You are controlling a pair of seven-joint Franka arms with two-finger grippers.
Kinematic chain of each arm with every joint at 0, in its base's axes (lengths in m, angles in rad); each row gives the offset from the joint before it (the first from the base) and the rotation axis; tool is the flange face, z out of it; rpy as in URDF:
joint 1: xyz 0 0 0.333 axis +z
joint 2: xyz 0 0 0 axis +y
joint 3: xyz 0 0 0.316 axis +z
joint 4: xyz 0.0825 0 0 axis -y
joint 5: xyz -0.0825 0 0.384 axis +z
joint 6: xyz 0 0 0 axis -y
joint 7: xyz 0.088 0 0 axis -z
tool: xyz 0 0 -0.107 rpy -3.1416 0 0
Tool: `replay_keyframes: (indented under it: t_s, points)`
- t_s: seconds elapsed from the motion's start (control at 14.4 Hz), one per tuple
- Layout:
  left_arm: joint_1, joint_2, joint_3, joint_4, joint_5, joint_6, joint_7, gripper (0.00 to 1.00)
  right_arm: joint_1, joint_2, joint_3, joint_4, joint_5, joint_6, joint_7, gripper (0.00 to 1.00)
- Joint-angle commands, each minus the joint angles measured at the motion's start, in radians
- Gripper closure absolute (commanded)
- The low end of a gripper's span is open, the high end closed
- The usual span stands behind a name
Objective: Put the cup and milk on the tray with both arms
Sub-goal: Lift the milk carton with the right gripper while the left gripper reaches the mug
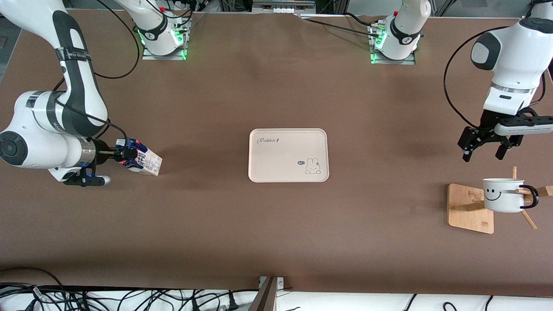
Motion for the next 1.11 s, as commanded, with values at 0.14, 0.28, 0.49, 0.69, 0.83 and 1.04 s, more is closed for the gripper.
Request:
replay_keyframes:
  t_s: [0.14,0.28,0.49,0.69,0.83,1.04]
  points:
    - [0.004,0.087,-0.001,0.037,0.013,0.103,0.017,0.0,-0.002,-0.004,0.003,-0.021,-0.005,0.008,-0.007,0.34]
    - [0.005,0.116,-0.001,0.054,0.019,0.103,0.023,0.0,-0.002,-0.002,0.003,-0.021,-0.004,0.008,-0.007,0.44]
    - [0.005,0.164,-0.001,0.106,0.021,0.104,0.025,0.0,-0.001,0.003,0.003,-0.023,-0.004,0.01,-0.007,0.47]
    - [0.005,0.194,0.0,0.146,0.027,0.104,0.025,0.0,0.001,0.004,0.003,-0.023,-0.005,0.01,-0.007,0.49]
    - [0.005,0.214,0.0,0.163,0.027,0.104,0.025,0.0,0.002,0.003,0.003,-0.018,-0.004,0.007,-0.007,0.5]
    - [0.007,0.245,0.0,0.192,0.027,0.104,0.025,0.0,0.005,-0.014,0.01,-0.015,-0.005,-0.001,-0.007,0.5]
